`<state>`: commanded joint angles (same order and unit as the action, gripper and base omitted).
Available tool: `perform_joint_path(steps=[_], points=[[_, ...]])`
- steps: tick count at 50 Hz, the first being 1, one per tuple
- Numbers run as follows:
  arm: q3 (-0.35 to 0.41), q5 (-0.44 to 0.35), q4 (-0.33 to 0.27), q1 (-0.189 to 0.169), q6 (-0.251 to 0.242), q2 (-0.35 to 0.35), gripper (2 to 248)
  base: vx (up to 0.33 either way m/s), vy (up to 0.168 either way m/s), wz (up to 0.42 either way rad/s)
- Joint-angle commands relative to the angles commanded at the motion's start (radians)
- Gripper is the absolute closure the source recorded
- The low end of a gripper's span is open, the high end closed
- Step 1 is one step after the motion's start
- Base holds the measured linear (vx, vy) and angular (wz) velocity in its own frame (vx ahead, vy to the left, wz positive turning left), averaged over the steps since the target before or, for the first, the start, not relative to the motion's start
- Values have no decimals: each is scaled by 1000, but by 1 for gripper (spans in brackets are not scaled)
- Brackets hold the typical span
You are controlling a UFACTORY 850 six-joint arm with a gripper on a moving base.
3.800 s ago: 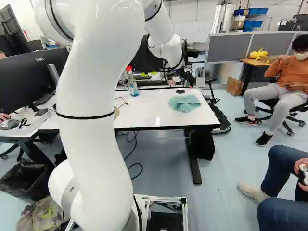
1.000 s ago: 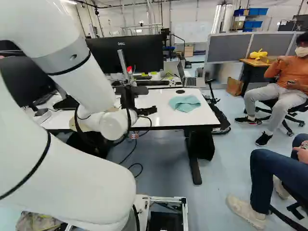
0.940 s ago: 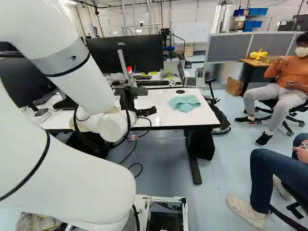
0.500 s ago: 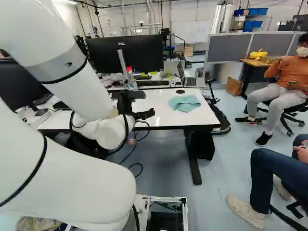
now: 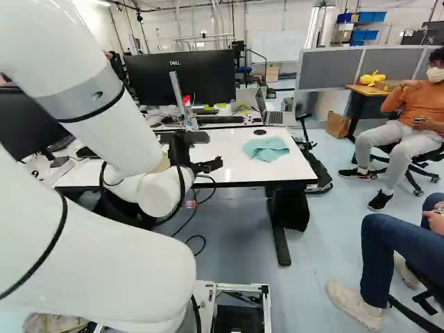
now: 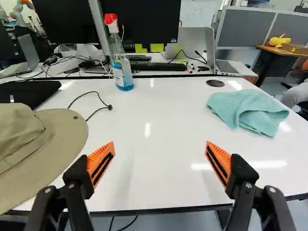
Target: Clean the table with the green towel
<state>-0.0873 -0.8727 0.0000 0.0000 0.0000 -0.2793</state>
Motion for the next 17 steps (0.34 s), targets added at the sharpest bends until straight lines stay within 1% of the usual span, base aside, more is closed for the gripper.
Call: perform_joint_path(steps=[17], points=[[0,0,0,0,0,0,3,0,0,0]])
